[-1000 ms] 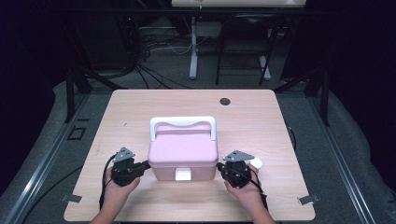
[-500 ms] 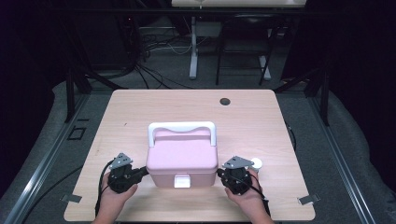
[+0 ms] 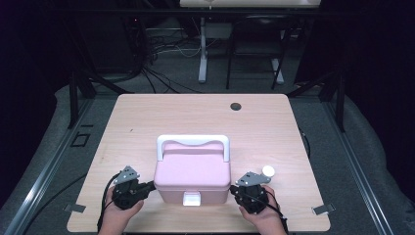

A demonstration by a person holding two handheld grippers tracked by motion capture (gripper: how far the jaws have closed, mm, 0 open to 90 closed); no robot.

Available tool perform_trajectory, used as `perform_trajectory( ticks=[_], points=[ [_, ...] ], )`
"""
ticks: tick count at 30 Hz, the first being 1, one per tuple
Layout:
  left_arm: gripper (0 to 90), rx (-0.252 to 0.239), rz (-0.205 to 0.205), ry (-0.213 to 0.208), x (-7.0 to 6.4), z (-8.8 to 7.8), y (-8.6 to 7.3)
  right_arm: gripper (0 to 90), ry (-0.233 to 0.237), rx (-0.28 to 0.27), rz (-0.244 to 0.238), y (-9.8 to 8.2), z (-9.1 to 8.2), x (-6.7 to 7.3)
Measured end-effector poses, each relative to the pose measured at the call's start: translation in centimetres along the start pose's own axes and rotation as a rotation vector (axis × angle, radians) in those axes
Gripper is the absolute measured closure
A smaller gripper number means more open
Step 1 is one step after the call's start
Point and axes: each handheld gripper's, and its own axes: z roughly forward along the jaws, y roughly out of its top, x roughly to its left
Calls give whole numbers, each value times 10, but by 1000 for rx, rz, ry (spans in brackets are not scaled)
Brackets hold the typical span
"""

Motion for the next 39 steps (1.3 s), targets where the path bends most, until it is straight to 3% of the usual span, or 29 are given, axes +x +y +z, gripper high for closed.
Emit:
perform_trajectory(
  ticks=[20,33,39],
  points=[
    [900,15,18,-29,-11,-7,-8,900,5,16,-19,-12,-15,8],
    [900,16,22,-36,-12,-8,-9,900,25,19,7,-14,-17,7],
    [900,16,14,-38,-13,-7,-9,900,12,13,7,-14,-16,7]
  ],
)
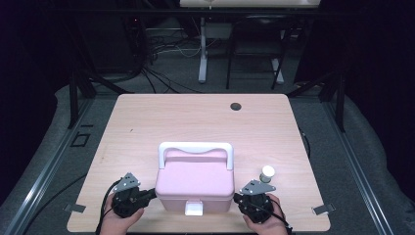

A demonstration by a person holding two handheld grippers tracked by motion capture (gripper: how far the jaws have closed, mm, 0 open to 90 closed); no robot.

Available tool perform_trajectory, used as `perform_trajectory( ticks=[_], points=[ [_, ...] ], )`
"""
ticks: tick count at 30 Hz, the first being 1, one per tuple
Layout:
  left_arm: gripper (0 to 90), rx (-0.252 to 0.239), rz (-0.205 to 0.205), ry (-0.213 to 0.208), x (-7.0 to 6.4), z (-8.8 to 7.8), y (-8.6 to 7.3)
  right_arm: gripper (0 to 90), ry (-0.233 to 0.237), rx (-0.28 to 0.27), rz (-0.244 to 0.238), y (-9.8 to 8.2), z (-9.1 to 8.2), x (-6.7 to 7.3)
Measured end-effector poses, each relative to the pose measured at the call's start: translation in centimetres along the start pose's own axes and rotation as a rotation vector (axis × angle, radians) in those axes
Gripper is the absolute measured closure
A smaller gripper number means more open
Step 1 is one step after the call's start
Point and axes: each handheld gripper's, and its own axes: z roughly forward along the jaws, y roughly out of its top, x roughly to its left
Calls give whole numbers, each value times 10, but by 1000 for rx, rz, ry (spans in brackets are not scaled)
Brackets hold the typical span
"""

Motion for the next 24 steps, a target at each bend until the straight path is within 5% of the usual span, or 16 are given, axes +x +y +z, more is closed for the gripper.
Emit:
perform_trajectory(
  ticks=[15,24],
  points=[
    [855,22,12,4,3,5,3,900,-7,-26,38,1,0,-6],
    [726,-1,0,4,9,-2,7,730,-21,-51,48,5,-5,-14]
  ],
)
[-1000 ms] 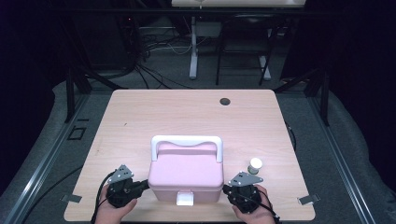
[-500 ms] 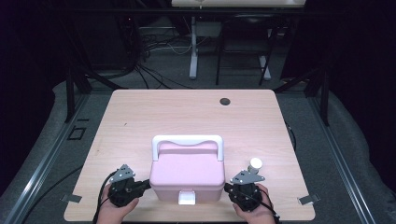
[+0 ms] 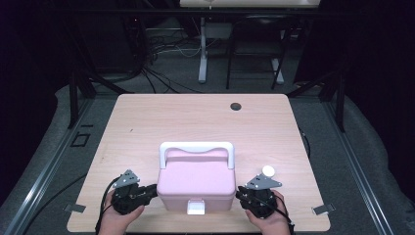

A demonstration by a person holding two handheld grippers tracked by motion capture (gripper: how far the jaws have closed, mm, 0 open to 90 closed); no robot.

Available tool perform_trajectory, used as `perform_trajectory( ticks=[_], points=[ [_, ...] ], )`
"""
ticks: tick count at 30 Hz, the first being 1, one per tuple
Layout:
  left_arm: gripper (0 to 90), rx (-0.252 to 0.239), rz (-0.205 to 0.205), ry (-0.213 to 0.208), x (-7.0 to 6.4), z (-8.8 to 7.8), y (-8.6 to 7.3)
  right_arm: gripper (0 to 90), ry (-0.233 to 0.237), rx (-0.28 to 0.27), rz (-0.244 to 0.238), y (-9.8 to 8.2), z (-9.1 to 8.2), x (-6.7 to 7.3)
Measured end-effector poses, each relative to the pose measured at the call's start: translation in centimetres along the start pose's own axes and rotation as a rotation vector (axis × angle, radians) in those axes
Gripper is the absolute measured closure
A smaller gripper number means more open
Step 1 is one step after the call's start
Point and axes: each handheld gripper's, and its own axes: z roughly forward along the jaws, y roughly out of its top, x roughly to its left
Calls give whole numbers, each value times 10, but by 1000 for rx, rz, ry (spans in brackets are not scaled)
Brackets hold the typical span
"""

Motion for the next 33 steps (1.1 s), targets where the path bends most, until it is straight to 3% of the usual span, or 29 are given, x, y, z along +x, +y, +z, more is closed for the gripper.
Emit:
perform_trajectory(
  ticks=[9,20,33],
  points=[
    [631,-15,-22,-1,6,-9,12,660,15,-31,7,13,-12,-9],
    [630,-7,-13,-10,8,-21,33,652,33,-52,7,32,-27,-12],
    [634,-39,-15,-41,8,-32,61,630,45,-86,12,58,-37,-17]
  ],
)
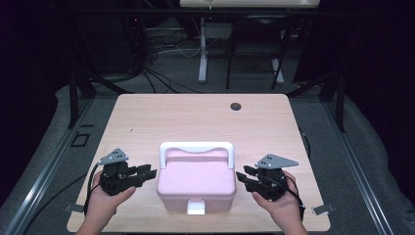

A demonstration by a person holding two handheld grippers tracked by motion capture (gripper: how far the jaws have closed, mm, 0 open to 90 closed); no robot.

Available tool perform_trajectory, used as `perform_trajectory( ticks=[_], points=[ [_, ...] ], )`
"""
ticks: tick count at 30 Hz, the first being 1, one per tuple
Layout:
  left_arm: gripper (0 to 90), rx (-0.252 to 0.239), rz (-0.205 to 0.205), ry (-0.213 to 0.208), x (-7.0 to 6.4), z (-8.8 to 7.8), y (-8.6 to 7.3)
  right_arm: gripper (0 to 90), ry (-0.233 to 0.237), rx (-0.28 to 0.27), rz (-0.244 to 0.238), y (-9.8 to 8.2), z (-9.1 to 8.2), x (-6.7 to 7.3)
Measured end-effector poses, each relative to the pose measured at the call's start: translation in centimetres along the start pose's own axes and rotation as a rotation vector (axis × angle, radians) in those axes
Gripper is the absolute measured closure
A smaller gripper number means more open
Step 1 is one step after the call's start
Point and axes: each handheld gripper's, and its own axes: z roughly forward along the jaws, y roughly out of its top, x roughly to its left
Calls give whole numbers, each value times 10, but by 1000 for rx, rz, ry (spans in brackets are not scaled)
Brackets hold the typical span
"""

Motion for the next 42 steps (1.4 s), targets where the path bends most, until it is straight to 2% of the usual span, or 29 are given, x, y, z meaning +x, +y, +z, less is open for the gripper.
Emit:
perform_trajectory(
  ticks=[5,12,20,27,32,42],
  points=[
    [630,-6,-1,-8,-2,-1,7,623,14,1,2,6,-1,0],
    [610,-13,13,-16,-6,1,18,621,33,-24,13,16,-2,-1],
    [609,-29,11,-30,-8,0,29,613,37,-34,13,26,-1,-1],
    [604,-16,2,-41,-9,8,38,613,63,-17,31,34,6,-3],
    [604,-5,-2,-50,-11,15,38,613,72,2,32,36,13,-2],
    [636,3,8,-55,-11,18,32,637,101,2,49,32,21,-2]
  ],
)
